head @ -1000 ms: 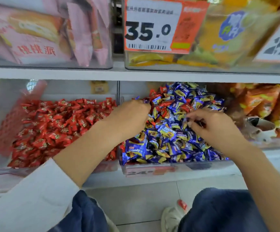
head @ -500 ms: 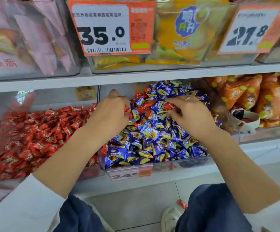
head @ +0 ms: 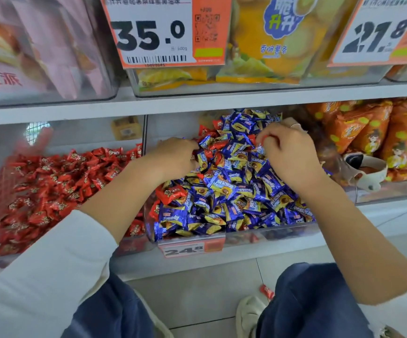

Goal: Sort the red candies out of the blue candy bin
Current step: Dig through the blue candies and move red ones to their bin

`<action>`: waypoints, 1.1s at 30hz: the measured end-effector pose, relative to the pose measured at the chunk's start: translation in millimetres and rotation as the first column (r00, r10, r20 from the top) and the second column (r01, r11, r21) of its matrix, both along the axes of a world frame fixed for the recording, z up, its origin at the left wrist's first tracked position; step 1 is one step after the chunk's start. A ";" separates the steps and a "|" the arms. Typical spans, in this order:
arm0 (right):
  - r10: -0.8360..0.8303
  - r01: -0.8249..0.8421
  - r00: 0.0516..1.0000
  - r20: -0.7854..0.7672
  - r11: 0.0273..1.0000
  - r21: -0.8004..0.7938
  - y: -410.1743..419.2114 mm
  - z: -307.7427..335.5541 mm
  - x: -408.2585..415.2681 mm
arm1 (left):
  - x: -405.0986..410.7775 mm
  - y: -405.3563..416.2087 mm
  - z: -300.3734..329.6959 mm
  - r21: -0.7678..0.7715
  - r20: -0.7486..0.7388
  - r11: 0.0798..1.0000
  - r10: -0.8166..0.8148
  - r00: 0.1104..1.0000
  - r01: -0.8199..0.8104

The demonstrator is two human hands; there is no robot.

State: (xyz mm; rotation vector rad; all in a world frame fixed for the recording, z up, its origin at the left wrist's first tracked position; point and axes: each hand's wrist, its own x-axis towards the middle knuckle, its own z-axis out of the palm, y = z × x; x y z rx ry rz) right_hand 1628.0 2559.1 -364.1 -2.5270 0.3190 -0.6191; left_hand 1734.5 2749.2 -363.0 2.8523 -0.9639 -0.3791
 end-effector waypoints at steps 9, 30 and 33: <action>-0.142 0.143 0.989 -0.045 0.989 0.025 -8.9 14.3 -14.6 | -17.2 28.1 10.1 -0.378 0.142 0.926 0.071 0.987 -0.013; -0.049 -0.044 0.969 -0.242 0.930 -0.365 1.9 -6.9 21.1 | -51.6 41.6 21.7 0.145 0.097 0.974 -0.186 0.978 0.171; -0.055 -0.051 0.968 -0.247 0.914 -0.402 1.9 -10.2 25.6 | -35.5 42.8 26.4 0.001 0.081 0.991 -0.132 0.988 0.133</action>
